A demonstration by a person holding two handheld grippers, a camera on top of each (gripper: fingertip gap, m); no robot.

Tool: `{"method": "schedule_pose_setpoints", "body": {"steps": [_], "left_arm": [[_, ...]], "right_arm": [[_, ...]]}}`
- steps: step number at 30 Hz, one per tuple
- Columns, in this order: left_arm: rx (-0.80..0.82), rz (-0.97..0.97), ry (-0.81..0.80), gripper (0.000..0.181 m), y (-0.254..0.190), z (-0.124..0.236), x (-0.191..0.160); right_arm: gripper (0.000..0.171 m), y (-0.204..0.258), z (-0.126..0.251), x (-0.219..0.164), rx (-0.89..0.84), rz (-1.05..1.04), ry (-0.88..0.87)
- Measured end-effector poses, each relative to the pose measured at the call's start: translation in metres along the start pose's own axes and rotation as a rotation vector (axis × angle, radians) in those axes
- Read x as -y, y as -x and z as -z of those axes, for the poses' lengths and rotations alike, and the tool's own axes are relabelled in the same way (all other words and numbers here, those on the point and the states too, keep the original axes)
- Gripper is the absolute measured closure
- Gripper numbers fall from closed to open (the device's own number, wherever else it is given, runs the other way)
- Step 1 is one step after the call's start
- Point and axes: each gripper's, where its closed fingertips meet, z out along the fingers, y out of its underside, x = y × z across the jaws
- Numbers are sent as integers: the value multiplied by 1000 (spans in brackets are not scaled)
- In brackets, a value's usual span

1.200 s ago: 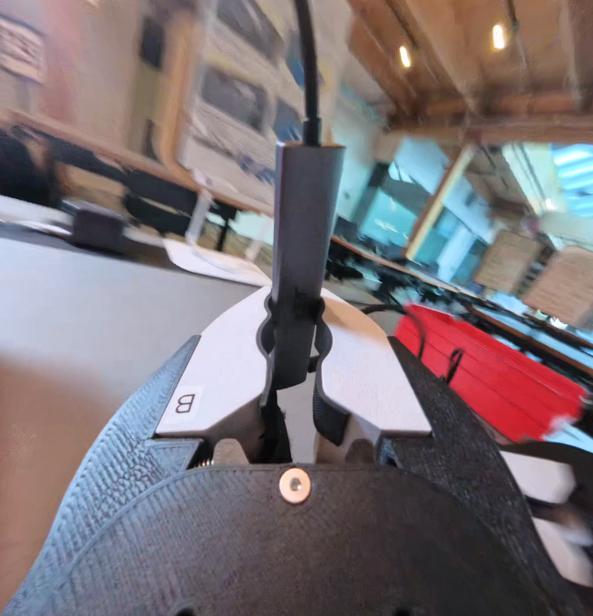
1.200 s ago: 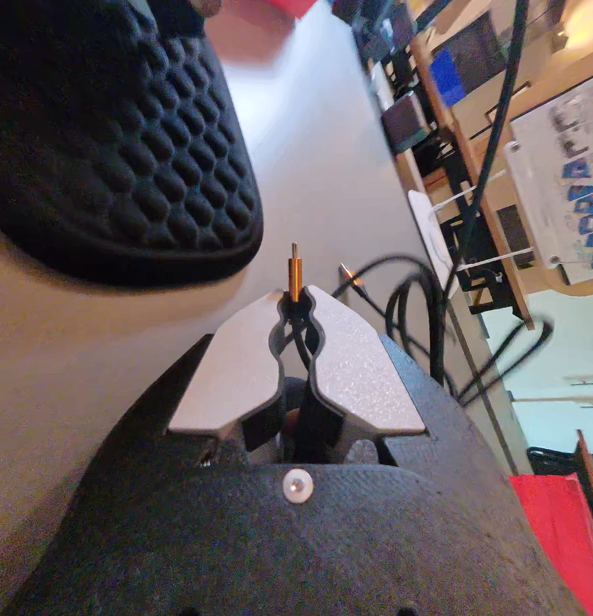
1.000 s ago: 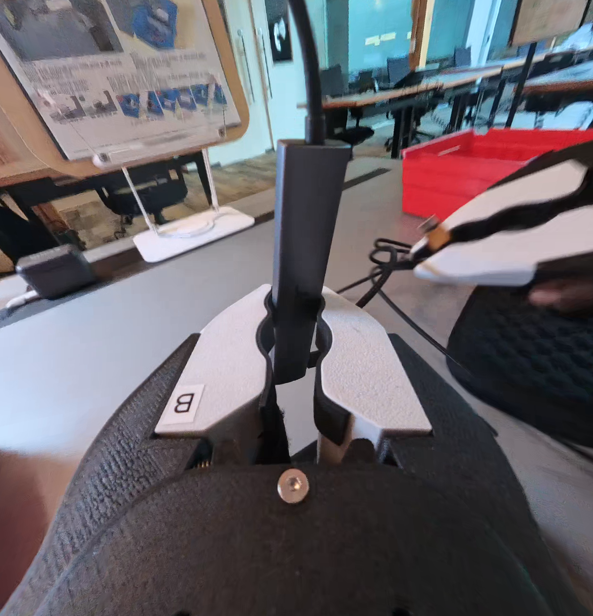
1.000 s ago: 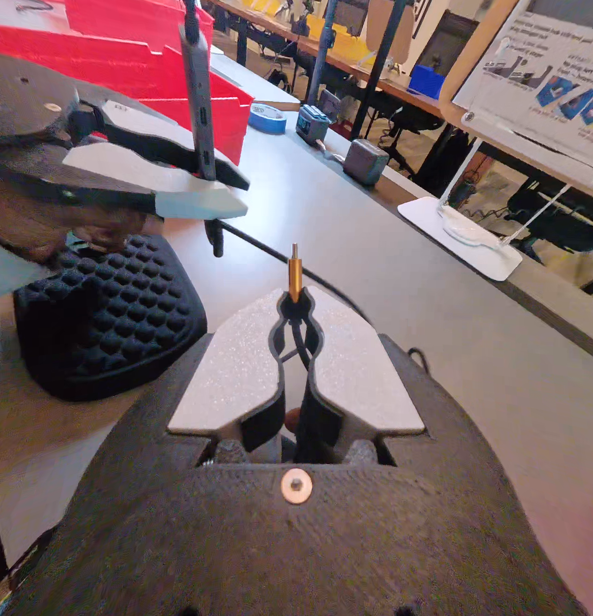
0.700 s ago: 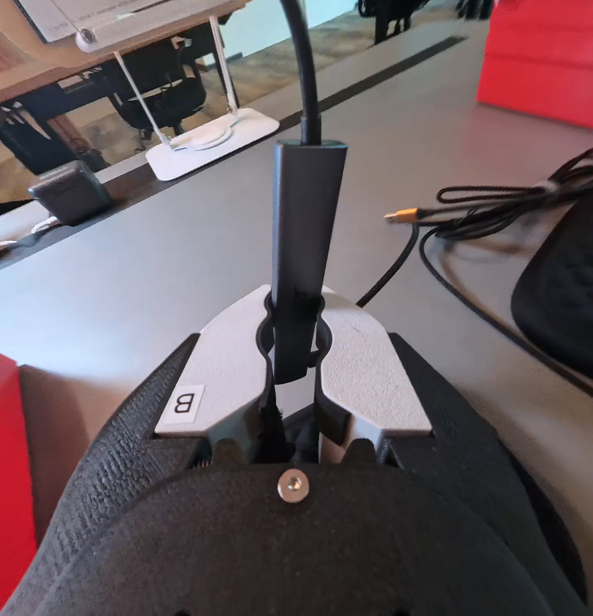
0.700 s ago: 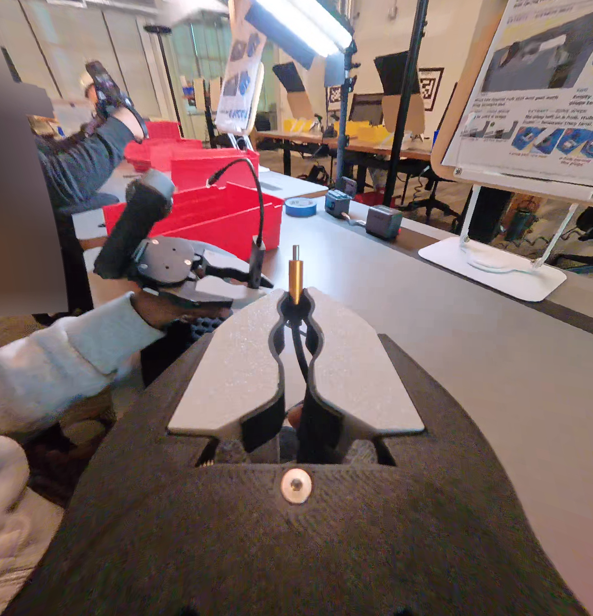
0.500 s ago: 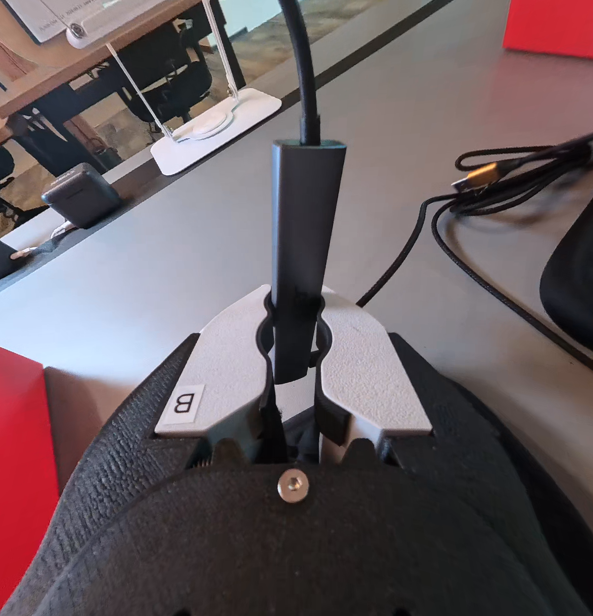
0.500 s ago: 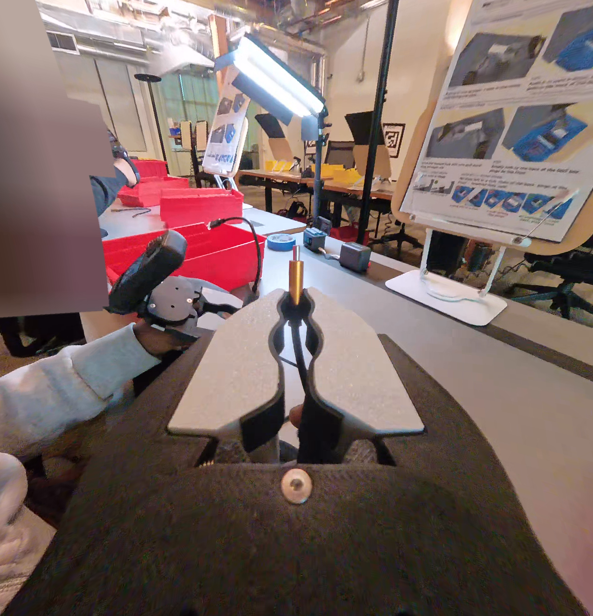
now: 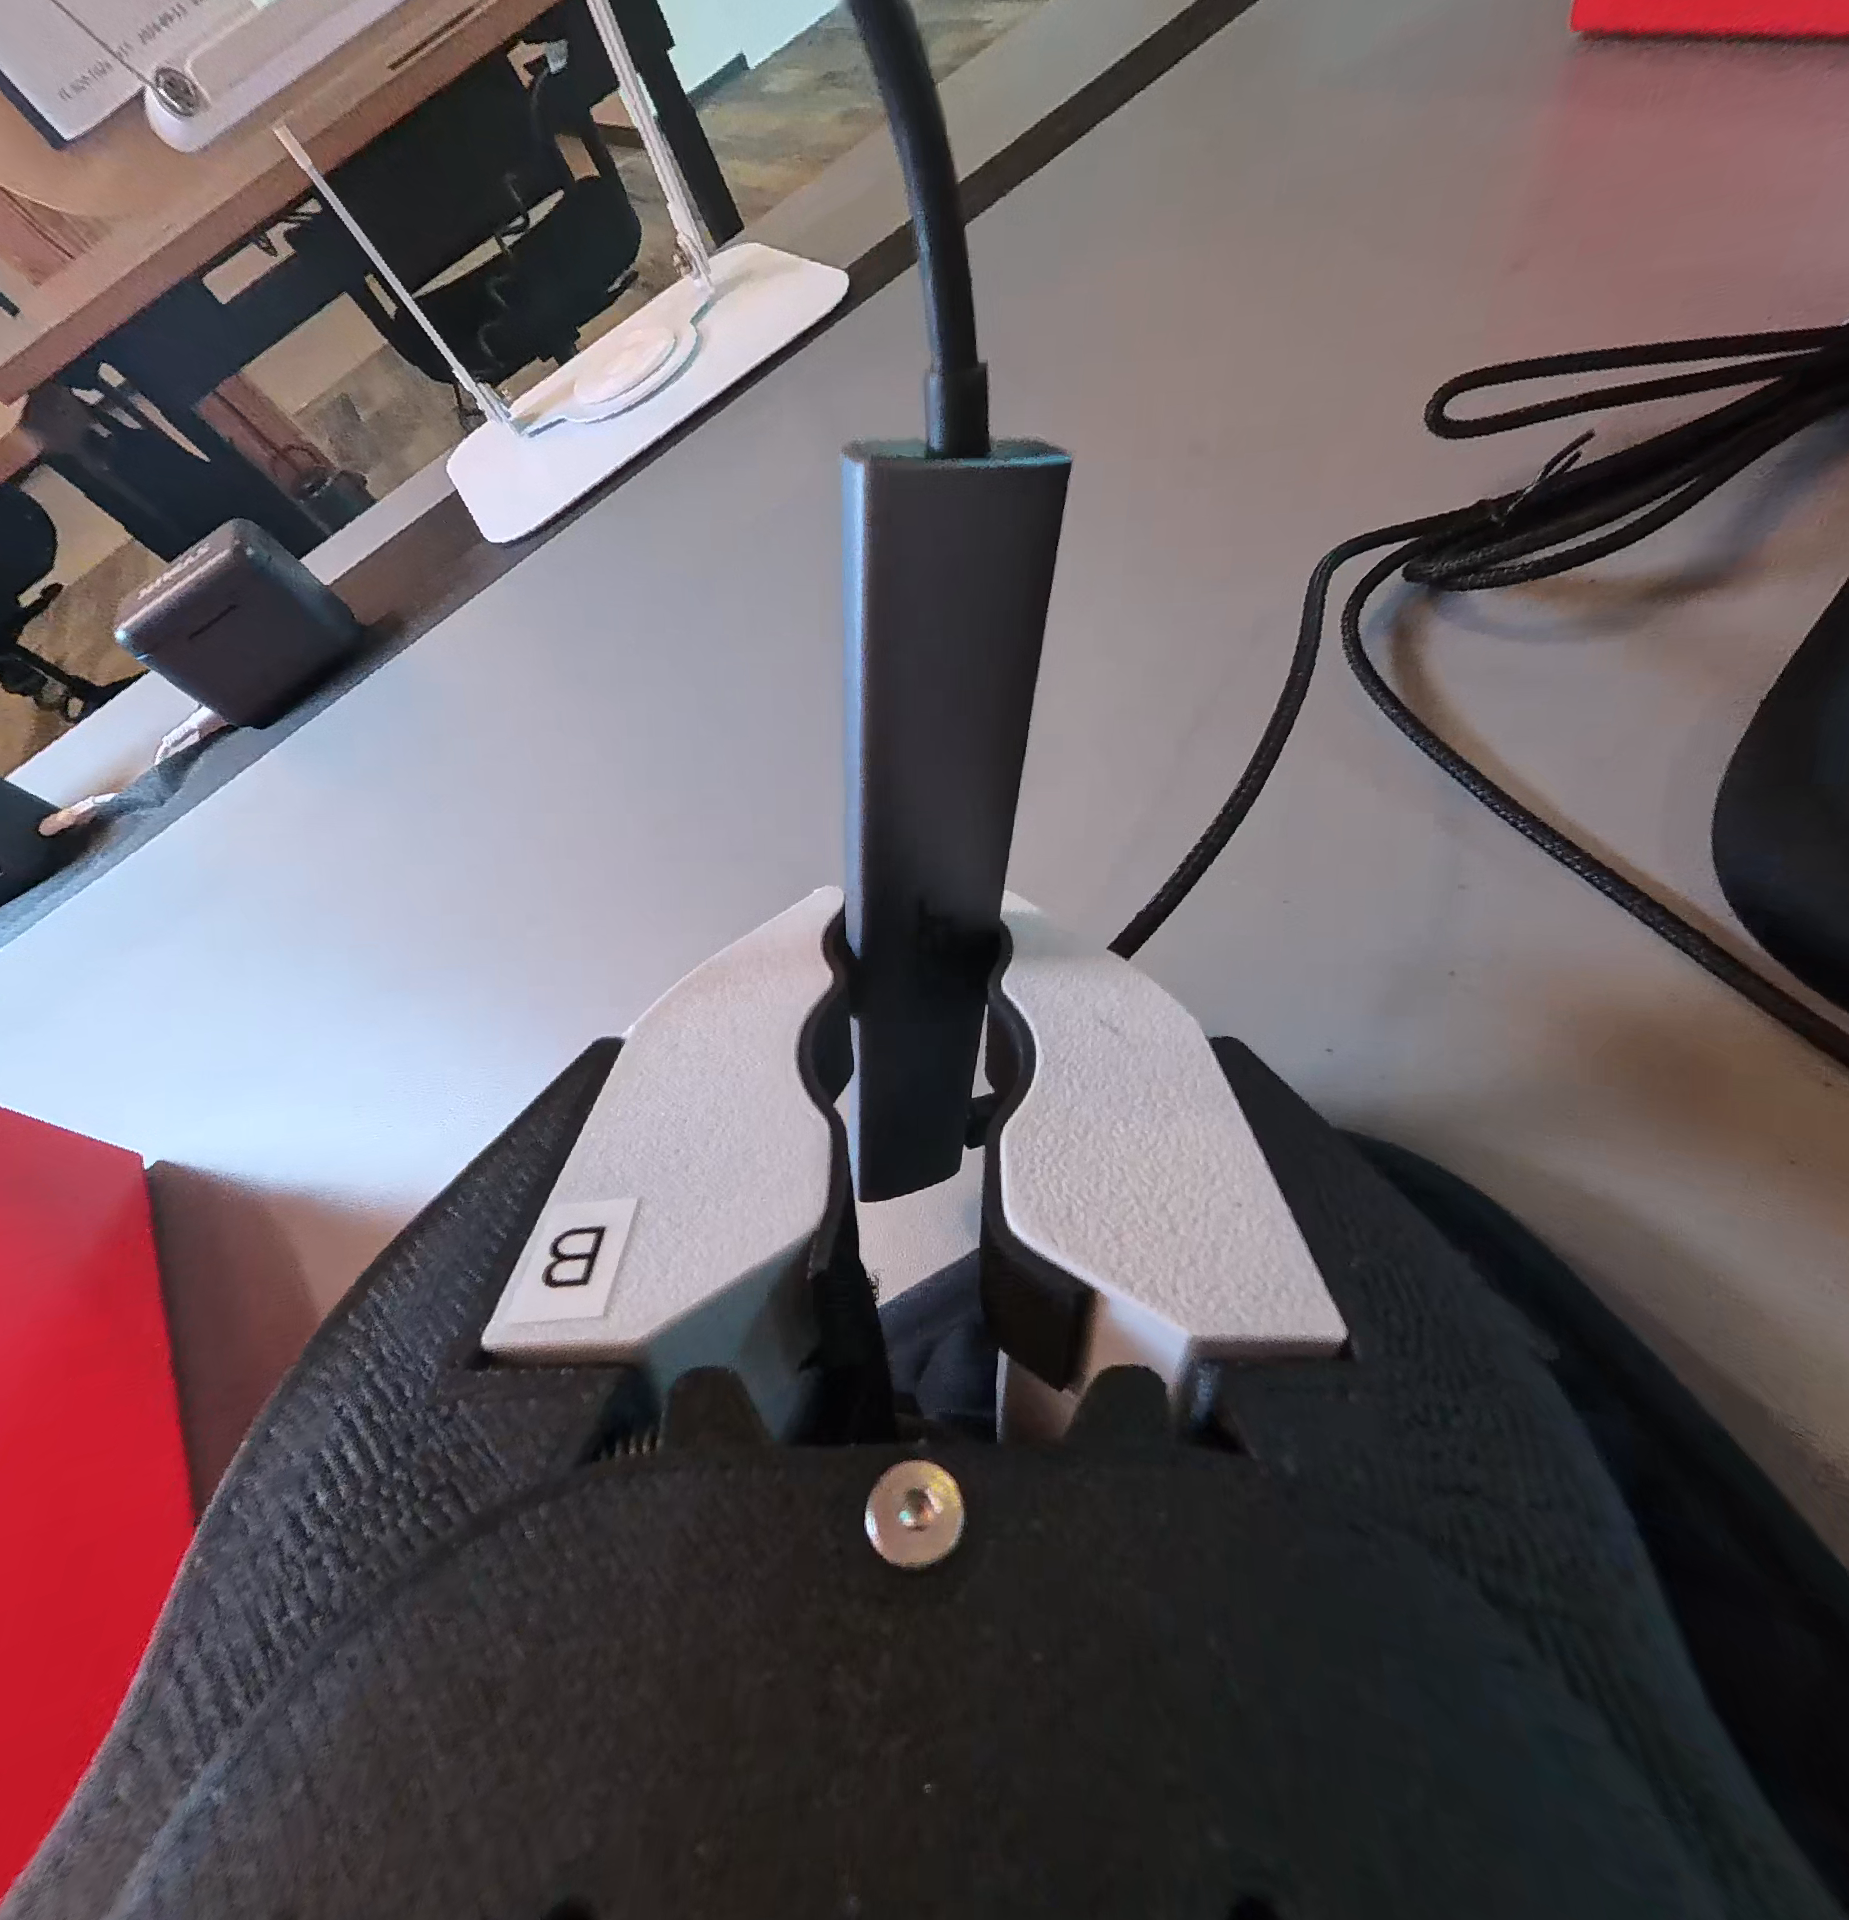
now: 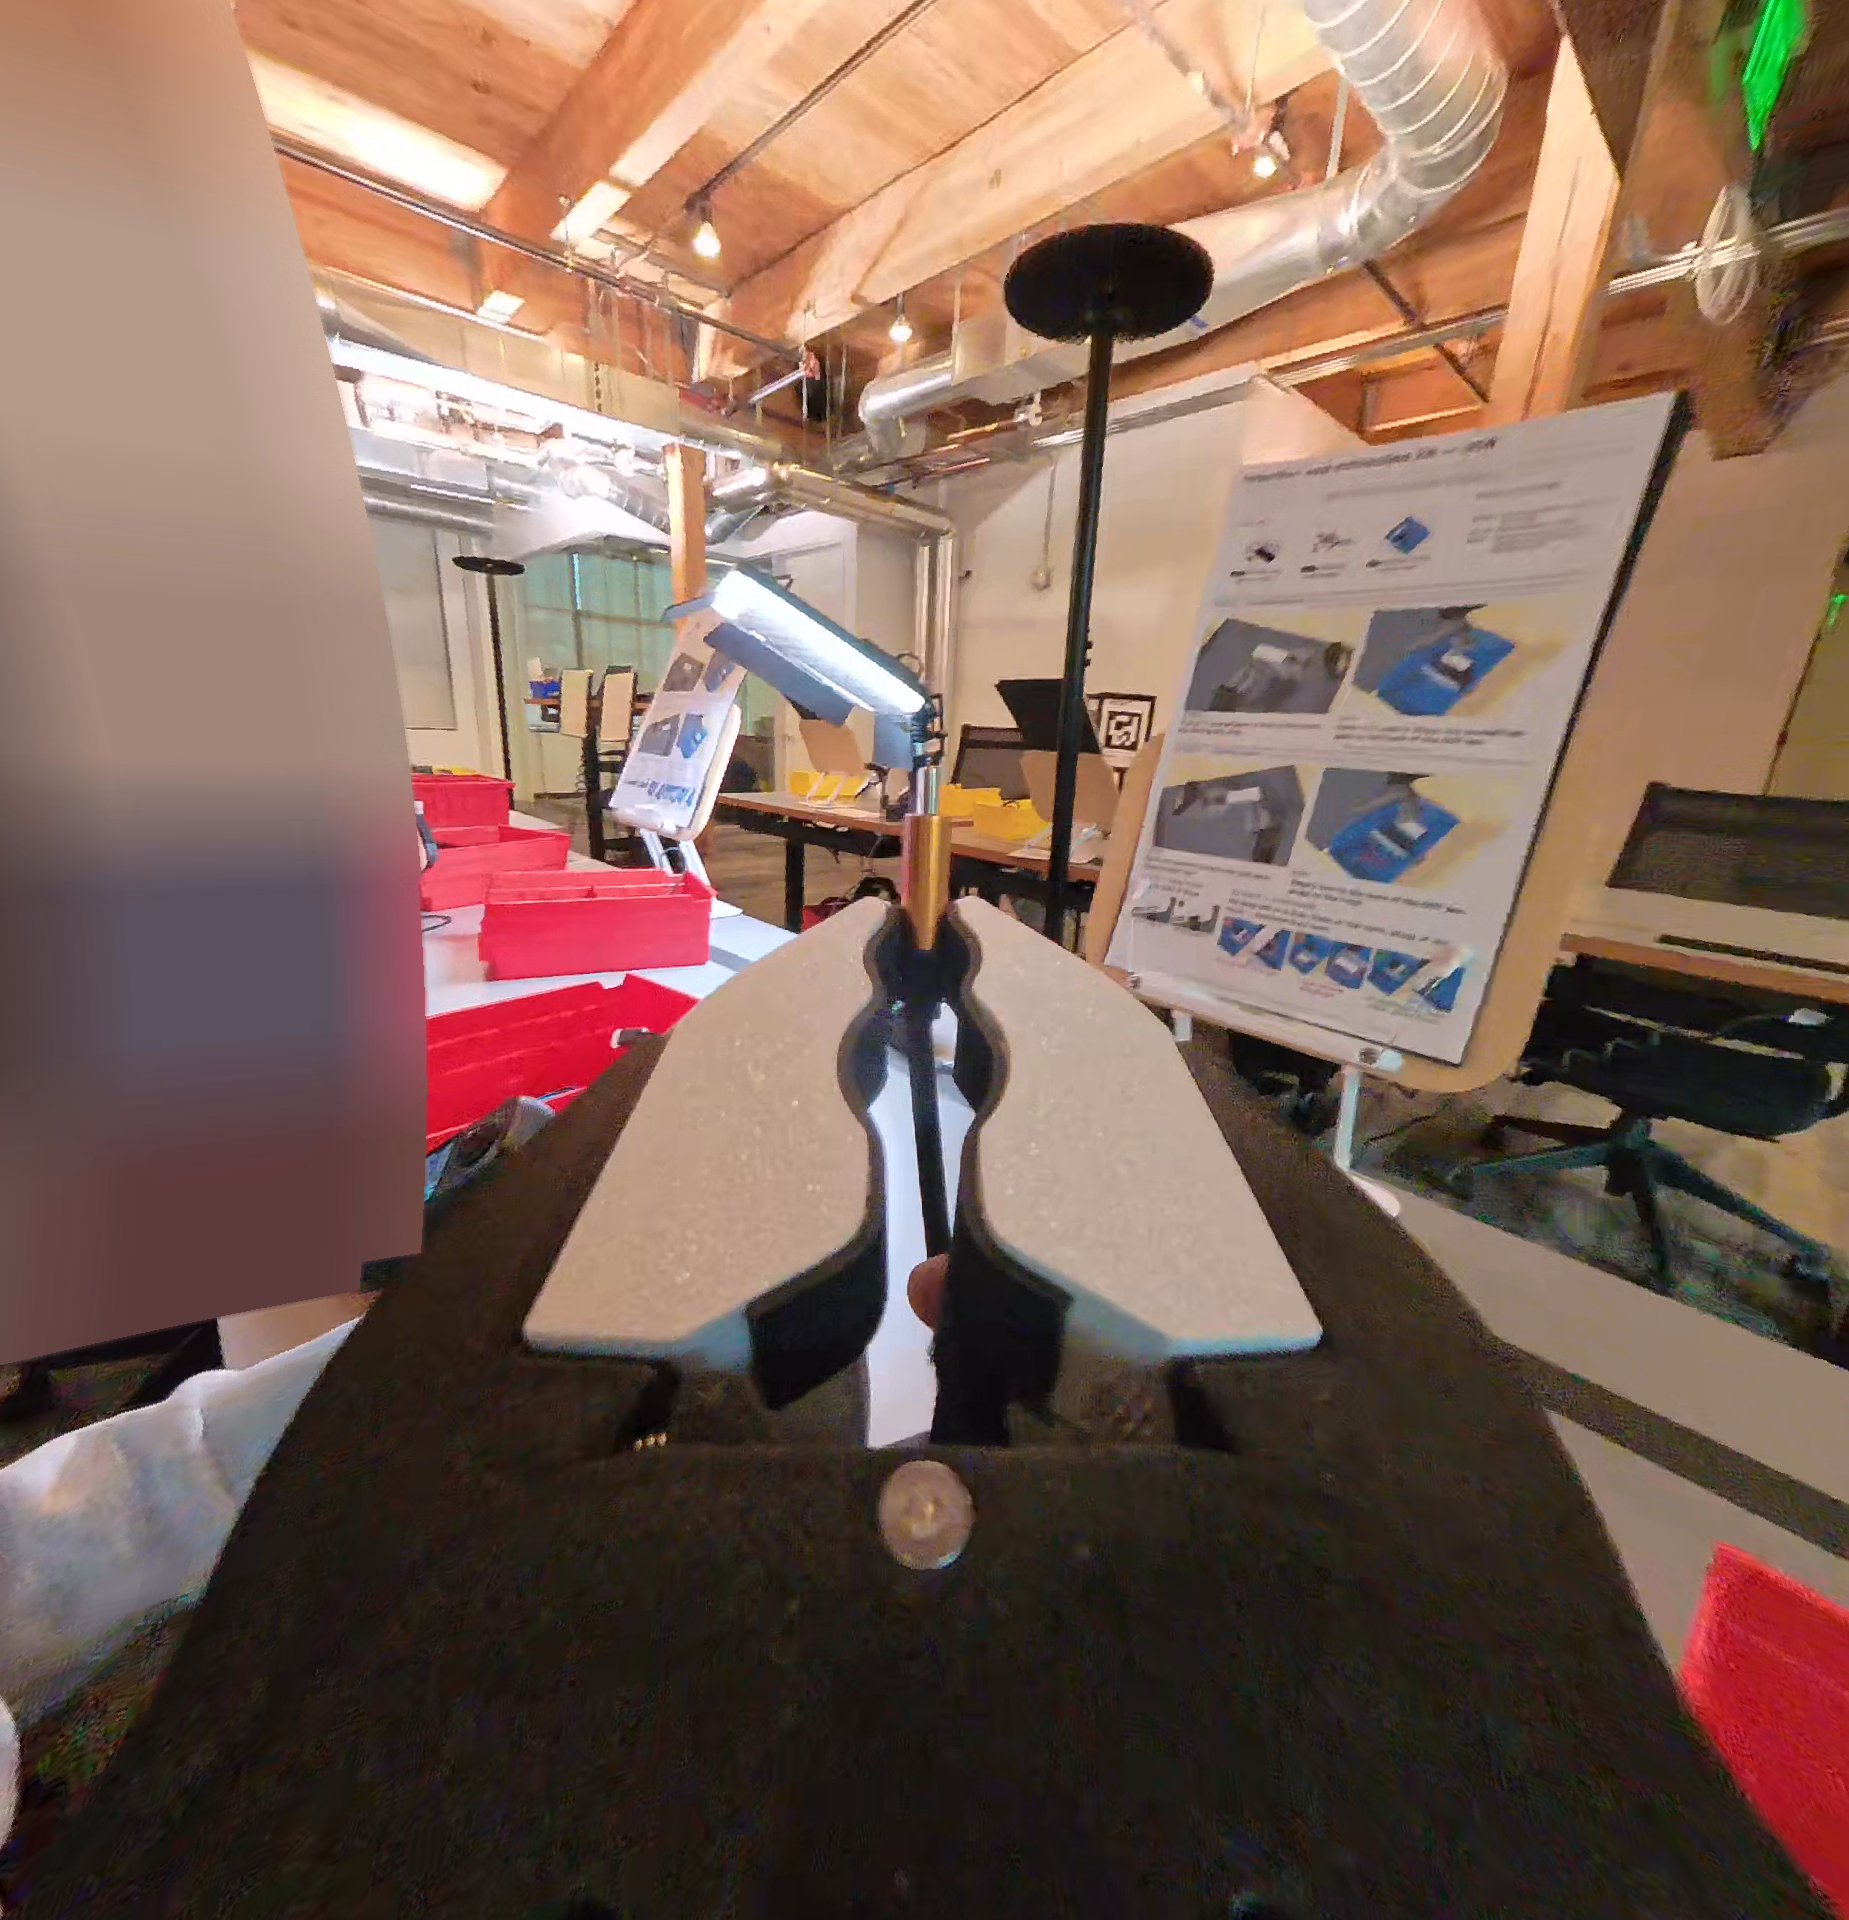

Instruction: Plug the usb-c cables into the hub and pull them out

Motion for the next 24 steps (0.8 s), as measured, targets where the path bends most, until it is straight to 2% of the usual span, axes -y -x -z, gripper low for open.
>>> {"method": "schedule_pose_setpoints", "body": {"steps": [7,13,17,20,24], "left_arm": [[-33,55,-67,160,1,6,5],[-57,90,-89,160,2,8,7],[-63,77,-85,160,1,7,6],[-58,62,-85,160,0,7,7],[-53,54,-86,160,0,7,7]], "right_arm": [[164,-56,34,50,-184,149,25],[164,-98,70,67,-251,208,59],[164,-129,92,25,-219,250,223],[164,-142,103,-32,-164,254,378],[163,-159,125,-117,-149,416,692]]}}
